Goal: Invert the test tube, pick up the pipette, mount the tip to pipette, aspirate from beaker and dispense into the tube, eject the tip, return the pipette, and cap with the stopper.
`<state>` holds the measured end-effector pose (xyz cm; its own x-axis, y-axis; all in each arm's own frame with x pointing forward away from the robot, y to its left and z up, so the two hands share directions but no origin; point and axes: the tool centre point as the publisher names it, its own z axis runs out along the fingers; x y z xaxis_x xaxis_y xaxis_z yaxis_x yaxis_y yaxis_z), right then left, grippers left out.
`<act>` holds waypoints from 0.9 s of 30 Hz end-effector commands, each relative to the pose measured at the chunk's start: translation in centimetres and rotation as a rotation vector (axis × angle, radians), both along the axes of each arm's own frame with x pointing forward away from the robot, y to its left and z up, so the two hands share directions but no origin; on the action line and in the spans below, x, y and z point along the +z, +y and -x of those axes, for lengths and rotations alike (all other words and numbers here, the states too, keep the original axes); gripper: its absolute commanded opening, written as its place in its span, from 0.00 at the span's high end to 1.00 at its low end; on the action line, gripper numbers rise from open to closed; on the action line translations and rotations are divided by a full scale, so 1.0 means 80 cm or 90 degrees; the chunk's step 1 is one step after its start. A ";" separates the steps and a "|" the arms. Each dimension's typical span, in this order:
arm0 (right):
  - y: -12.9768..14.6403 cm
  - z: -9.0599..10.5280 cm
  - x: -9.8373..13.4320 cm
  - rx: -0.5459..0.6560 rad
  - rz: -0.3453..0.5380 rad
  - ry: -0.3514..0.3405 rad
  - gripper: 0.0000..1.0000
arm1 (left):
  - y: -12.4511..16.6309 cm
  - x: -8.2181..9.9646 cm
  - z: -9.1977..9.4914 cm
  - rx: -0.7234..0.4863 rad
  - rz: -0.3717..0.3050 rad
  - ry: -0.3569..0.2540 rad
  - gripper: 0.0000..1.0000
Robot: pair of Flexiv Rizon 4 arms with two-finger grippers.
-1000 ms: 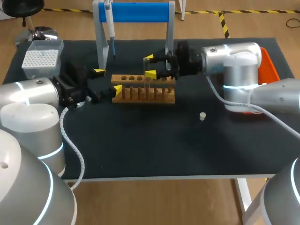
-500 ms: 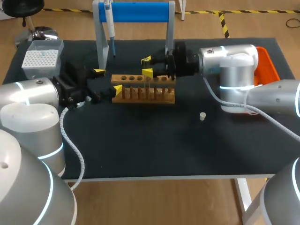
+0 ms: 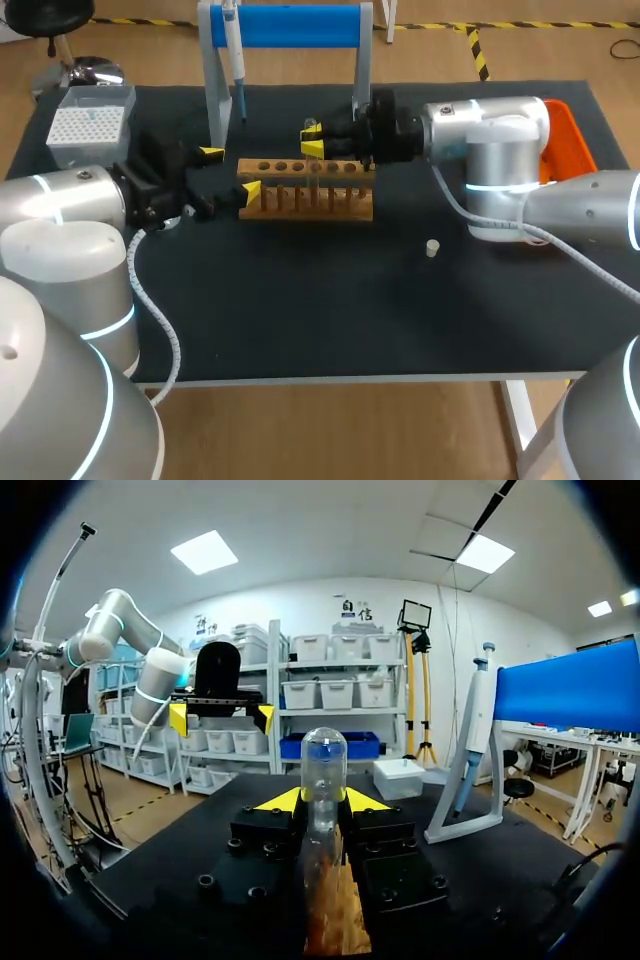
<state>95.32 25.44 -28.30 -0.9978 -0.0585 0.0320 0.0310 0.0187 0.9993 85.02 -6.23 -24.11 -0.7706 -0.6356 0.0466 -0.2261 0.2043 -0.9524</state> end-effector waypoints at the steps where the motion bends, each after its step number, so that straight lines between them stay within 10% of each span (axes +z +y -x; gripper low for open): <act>1: 0.000 -0.002 -0.001 -0.003 -0.001 0.001 1.00 | 0.001 -0.003 0.001 0.001 0.004 -0.005 0.00; 27: -0.004 -0.001 0.028 -0.020 -0.010 0.025 1.00 | 0.001 -0.003 0.001 0.001 0.004 -0.005 0.00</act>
